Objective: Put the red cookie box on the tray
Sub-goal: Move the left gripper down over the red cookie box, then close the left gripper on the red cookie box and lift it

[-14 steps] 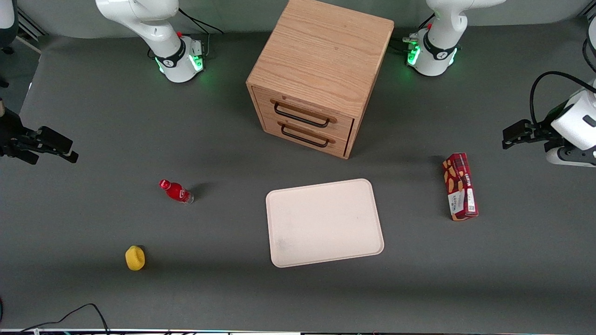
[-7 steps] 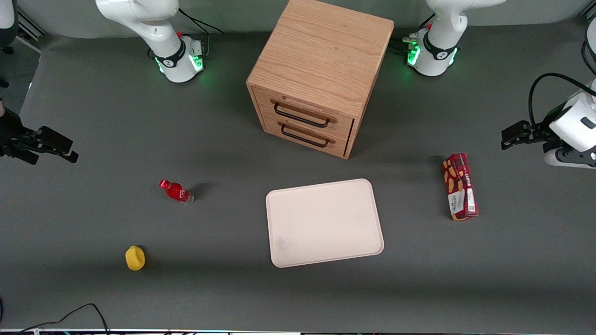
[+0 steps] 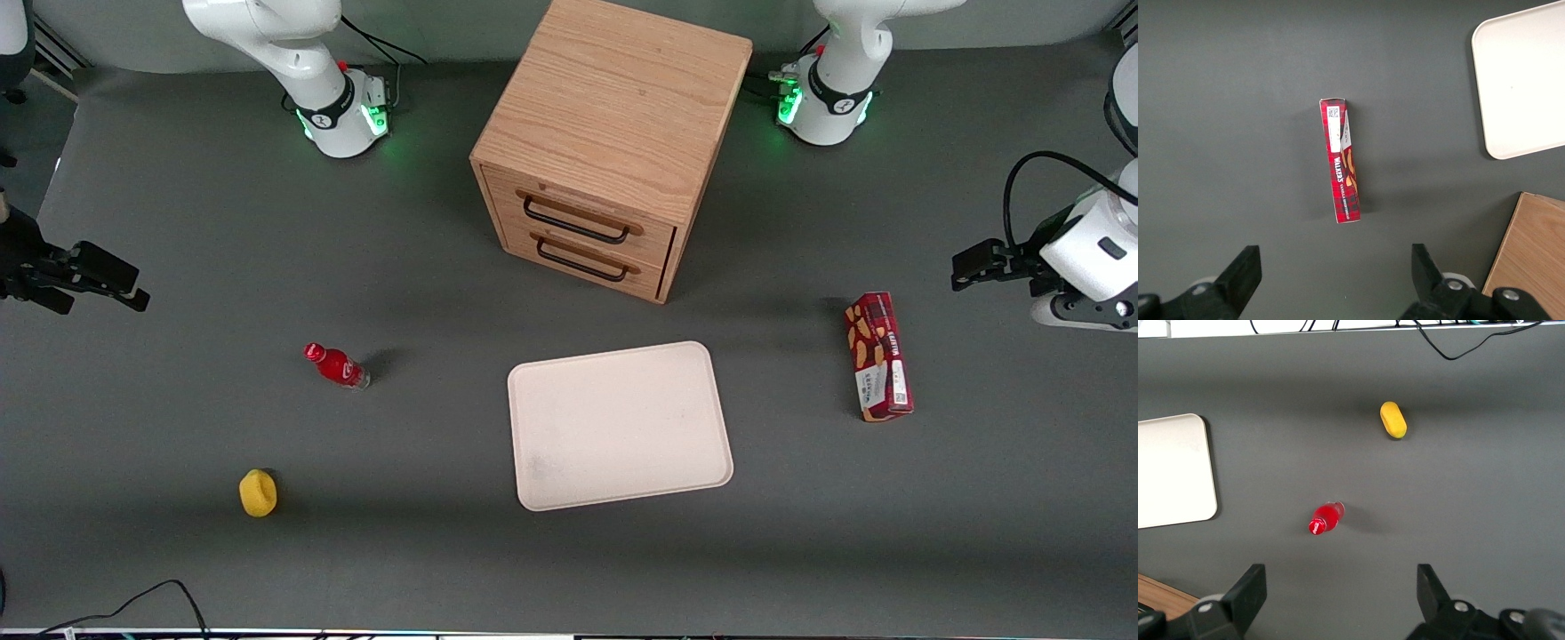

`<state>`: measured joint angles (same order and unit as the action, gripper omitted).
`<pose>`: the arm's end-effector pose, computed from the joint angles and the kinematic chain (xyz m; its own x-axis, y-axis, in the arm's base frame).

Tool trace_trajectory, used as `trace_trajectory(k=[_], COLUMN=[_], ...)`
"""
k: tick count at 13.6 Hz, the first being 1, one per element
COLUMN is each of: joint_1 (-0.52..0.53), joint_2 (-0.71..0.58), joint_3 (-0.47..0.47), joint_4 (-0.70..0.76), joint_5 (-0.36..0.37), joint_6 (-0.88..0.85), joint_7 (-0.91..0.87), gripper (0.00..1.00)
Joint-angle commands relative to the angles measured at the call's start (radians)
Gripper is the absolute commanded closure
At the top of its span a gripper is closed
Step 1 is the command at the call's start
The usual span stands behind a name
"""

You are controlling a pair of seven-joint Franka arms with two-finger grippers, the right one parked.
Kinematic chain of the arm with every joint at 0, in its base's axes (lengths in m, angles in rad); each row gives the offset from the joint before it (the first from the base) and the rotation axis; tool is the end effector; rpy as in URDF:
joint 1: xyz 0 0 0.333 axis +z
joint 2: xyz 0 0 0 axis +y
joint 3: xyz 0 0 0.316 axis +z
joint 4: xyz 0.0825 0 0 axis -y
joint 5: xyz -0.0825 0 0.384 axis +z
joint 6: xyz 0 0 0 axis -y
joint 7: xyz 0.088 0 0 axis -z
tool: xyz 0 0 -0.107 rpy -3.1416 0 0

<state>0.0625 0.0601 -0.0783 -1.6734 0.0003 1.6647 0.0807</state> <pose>0.5740 -0.0079 0.5500 0.9930 -0.0965 -0.0680 -0.0961 -0.9953 0.0099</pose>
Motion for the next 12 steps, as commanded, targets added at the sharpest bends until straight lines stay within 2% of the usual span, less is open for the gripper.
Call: trace_trajectory(k=[1, 5, 8, 11, 12], joint_1=[-0.001, 0.005, 0.01, 0.013, 0.014], joint_2=[0.015, 0.104, 0.187, 0.288, 0.306], joint_3=[0.003, 0.006, 0.008, 0.009, 0.009], joint_4=[0.0, -0.011, -0.097, -0.114, -0.153], joint_5=[0.004, 0.001, -0.028, -0.028, -0.025], joint_6=[-0.006, 0.032, 0.205, 0.294, 0.372], joint_7=[-0.01, -0.004, -0.01, -0.001, -0.001], gripper=[0.0, 0.0, 0.0, 0.0, 0.0])
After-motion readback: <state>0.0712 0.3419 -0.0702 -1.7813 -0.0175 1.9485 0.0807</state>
